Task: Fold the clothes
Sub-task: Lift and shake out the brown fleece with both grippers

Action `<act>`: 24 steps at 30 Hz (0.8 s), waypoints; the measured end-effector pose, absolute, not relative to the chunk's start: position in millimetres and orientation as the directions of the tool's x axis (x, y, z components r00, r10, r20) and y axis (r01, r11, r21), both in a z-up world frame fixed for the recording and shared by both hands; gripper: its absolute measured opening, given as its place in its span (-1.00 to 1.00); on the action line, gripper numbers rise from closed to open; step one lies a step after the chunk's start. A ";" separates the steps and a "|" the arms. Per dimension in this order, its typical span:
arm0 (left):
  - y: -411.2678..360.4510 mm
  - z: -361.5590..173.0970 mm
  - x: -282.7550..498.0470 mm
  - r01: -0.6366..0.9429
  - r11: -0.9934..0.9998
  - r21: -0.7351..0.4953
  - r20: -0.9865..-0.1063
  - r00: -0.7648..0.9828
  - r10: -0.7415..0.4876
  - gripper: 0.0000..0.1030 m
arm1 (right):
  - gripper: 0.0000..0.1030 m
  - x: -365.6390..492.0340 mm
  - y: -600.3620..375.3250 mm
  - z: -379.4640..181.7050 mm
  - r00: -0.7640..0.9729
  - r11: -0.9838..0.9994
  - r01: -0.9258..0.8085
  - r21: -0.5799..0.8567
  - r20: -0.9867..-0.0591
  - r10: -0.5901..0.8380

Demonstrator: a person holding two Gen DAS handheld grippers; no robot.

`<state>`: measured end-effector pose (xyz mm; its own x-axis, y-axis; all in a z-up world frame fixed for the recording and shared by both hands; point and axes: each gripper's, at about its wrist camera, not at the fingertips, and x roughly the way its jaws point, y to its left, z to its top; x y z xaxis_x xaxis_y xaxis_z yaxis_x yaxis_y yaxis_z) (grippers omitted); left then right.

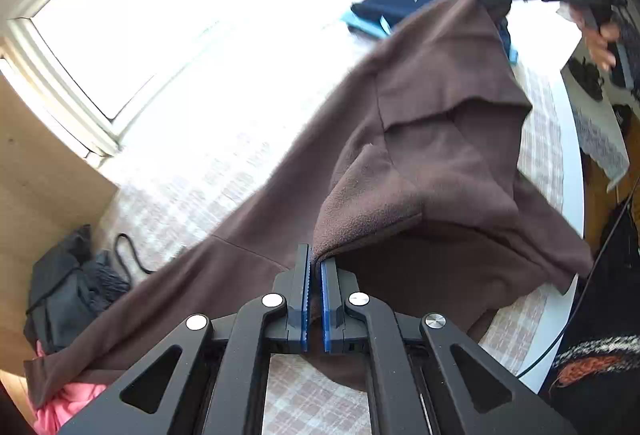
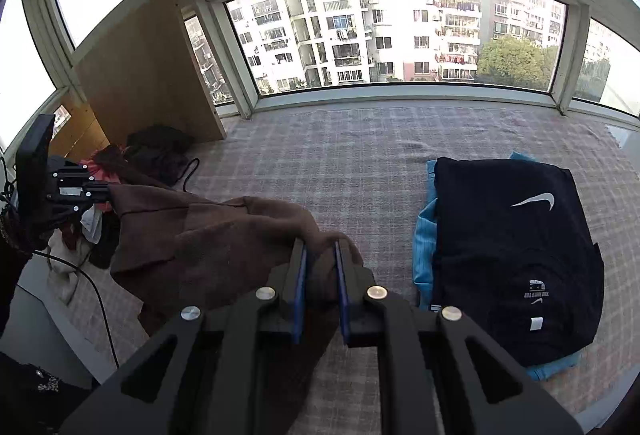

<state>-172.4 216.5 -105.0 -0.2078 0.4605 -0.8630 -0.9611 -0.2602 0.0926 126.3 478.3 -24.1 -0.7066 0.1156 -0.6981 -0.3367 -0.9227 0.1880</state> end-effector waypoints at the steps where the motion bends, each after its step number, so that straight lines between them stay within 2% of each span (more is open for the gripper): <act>1: 205.4 -75.2 -178.9 -0.949 -0.299 0.101 -0.832 -0.245 0.497 -0.93 | -0.75 130.3 473.3 -6.5 -0.733 -0.928 -0.322 0.188 -0.670 0.118; 6: 140.9 72.0 -187.0 -0.917 -0.393 0.065 -0.653 -0.337 0.678 -0.93 | -0.75 157.8 439.3 93.2 -0.853 -0.949 -0.225 0.220 -0.515 0.083; 8: 121.8 118.5 -175.1 -0.909 -0.402 0.109 -0.593 -0.384 0.708 -0.93 | -0.75 170.5 417.4 134.3 -0.886 -0.964 -0.195 0.179 -0.454 0.095; 13: 76.0 211.2 -124.3 -0.892 -0.429 0.140 -0.459 -0.442 0.770 -0.93 | -0.75 210.0 367.6 182.8 -0.920 -0.980 -0.155 0.127 -0.379 0.096; 19: 11.1 276.4 -70.1 -0.887 -0.435 0.153 -0.338 -0.460 0.821 -0.92 | -0.75 257.6 308.0 239.2 -0.953 -0.992 -0.112 0.062 -0.288 0.090; 24: -8.6 290.9 -51.3 -0.863 -0.464 0.201 -0.339 -0.506 0.793 -0.90 | -0.75 262.8 293.1 252.1 -0.962 -0.994 -0.105 0.033 -0.258 0.093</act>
